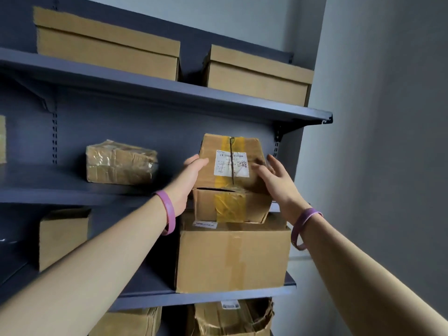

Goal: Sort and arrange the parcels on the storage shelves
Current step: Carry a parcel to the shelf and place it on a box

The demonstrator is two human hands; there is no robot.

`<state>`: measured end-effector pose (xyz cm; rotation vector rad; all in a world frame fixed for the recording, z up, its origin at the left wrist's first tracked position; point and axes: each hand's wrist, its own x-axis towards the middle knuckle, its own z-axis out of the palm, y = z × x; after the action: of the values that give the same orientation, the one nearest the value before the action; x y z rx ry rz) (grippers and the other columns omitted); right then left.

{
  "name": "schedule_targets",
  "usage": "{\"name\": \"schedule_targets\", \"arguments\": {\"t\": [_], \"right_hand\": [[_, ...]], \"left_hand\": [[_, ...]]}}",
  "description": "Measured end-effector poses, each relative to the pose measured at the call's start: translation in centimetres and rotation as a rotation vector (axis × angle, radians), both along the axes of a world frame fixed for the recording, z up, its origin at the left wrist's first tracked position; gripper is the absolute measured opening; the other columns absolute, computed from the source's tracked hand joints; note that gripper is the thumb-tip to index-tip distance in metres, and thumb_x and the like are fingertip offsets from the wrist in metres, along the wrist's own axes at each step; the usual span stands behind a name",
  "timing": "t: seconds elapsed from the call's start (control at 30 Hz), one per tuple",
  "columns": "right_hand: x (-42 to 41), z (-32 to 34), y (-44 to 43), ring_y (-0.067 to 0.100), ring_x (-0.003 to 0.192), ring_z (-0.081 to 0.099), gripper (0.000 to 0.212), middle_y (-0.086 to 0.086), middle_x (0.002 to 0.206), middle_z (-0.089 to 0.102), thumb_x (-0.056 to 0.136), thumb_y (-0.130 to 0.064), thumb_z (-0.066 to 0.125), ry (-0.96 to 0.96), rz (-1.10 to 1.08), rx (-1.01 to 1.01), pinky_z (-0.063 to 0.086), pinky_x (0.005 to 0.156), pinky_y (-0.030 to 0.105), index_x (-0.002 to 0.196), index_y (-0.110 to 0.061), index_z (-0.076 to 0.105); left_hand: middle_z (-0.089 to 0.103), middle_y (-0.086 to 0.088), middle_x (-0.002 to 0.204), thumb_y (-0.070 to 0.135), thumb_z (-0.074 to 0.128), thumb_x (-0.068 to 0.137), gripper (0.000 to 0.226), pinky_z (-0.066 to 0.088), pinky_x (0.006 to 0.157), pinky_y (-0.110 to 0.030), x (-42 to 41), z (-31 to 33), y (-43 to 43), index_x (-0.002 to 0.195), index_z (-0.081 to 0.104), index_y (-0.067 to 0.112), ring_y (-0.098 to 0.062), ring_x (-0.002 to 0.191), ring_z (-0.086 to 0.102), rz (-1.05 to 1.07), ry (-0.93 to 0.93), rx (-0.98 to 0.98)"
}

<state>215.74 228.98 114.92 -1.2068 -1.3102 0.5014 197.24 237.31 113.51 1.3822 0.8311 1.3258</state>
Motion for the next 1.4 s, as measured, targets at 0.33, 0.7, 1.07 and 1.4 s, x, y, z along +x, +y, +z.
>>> {"name": "schedule_targets", "arguments": {"t": [0.33,0.7,1.07,1.4], "right_hand": [[5.0,-1.0,9.4,0.009,0.107,0.057,0.079,-0.012,0.114,0.057,0.066,-0.053,0.077,-0.016,0.020,0.052,0.049,0.094,0.028,0.137,-0.034,0.048],[8.6,-3.3,16.6,0.019,0.115,0.057,0.059,0.004,0.128,0.057,0.086,-0.026,0.072,-0.010,-0.054,0.059,0.047,0.098,0.030,0.138,-0.019,0.046],[5.6,0.3,15.7,0.026,0.139,0.037,0.075,0.005,0.147,0.044,0.083,-0.050,0.068,-0.375,-0.235,0.172,0.030,0.115,0.051,0.144,-0.017,0.041],[-9.9,2.9,20.6,0.021,0.132,0.045,0.050,-0.002,0.137,0.057,0.093,-0.052,0.054,-0.429,-0.047,0.227,0.034,0.109,0.030,0.134,-0.023,0.053]], "left_hand": [[0.053,0.010,0.131,0.064,0.072,0.058,0.085,0.041,0.089,-0.029,4.1,-0.7,6.7,0.136,0.045,0.043,-0.010,0.119,0.050,-0.066,-0.001,0.010],[0.042,0.008,0.145,0.047,0.067,0.084,0.064,0.037,0.085,-0.021,7.6,-1.6,12.2,0.141,0.038,0.042,-0.009,0.118,0.042,0.006,0.122,0.087],[0.036,0.004,0.152,0.048,0.064,0.085,0.072,0.028,0.101,-0.019,6.6,0.6,12.2,0.147,0.036,0.025,-0.010,0.138,0.035,0.085,0.125,0.140],[0.050,0.006,0.140,0.045,0.061,0.089,0.055,0.035,0.094,-0.018,-9.0,4.3,12.1,0.137,0.050,0.021,-0.005,0.120,0.049,0.311,0.150,0.192]]}}
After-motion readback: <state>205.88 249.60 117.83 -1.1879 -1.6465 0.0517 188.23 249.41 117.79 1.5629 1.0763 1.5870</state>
